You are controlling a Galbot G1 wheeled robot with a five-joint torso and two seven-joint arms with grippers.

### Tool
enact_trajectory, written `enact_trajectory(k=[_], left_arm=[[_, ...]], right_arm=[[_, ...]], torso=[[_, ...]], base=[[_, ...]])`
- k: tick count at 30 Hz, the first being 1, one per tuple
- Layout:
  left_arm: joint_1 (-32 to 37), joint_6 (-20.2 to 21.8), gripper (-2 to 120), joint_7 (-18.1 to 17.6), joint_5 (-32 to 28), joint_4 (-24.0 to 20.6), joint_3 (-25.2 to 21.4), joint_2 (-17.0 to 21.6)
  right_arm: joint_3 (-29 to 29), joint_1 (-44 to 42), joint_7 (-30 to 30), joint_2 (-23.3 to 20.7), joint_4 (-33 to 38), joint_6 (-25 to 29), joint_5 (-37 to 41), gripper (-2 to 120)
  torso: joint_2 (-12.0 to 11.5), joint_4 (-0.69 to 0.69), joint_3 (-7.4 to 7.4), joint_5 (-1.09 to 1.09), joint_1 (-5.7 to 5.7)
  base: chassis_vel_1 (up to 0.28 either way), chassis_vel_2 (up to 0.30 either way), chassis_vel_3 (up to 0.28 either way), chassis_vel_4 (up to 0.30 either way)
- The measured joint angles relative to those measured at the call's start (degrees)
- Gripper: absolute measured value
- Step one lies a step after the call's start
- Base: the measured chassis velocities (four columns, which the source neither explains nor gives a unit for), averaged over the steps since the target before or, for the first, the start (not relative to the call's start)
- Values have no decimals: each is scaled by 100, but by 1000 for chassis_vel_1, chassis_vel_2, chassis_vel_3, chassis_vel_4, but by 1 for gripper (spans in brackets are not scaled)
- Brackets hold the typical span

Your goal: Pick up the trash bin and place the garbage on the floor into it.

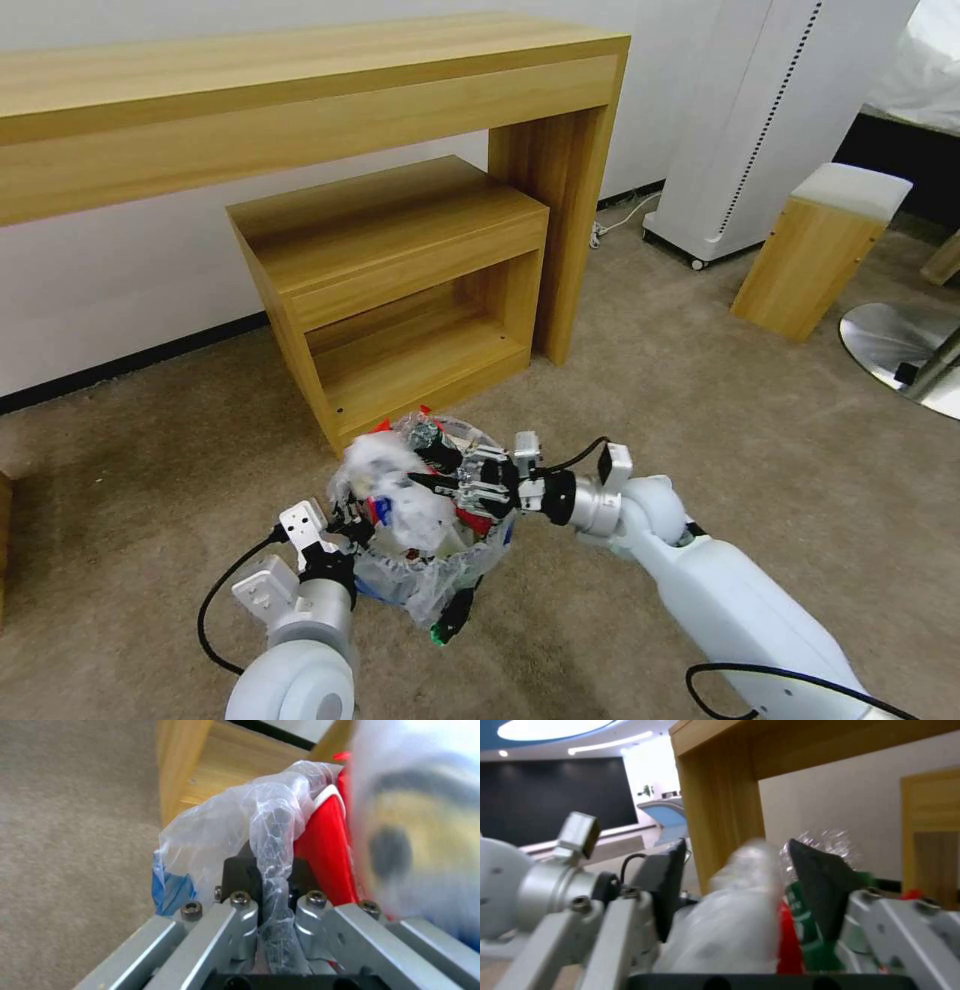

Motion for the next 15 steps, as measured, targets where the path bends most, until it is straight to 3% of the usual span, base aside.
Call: enact_trajectory(k=[7, 10, 11, 14, 15], left_arm=[[-127, 71, 3, -56, -264, 40, -297, 84], [-185, 74, 3, -59, -372, 40, -486, 156], [-185, 74, 3, -59, -372, 40, -486, 156], [-261, 73, 3, -60, -442, 40, -666, 214], [-261, 73, 3, -60, -442, 40, -666, 214]], right_arm=[[646, -303, 118, -197, 291, 257, 137, 84], [1478, -594, 1063, -95, 671, 339, 208, 96], [1478, -594, 1063, -95, 671, 339, 208, 96], [2538, -1029, 2140, 4, 1098, 377, -109, 100], [2538, -1029, 2140, 4, 1098, 377, -109, 100]], torso=[[0, -1, 0, 2, 0], [0, 1, 0, 1, 0], [0, 1, 0, 1, 0], [0, 0, 0, -1, 0], [0, 0, 0, -1, 0]], base=[[0, 0, 0, 0], [0, 0, 0, 0], [0, 0, 0, 0], [0, 0, 0, 0], [0, 0, 0, 0]])
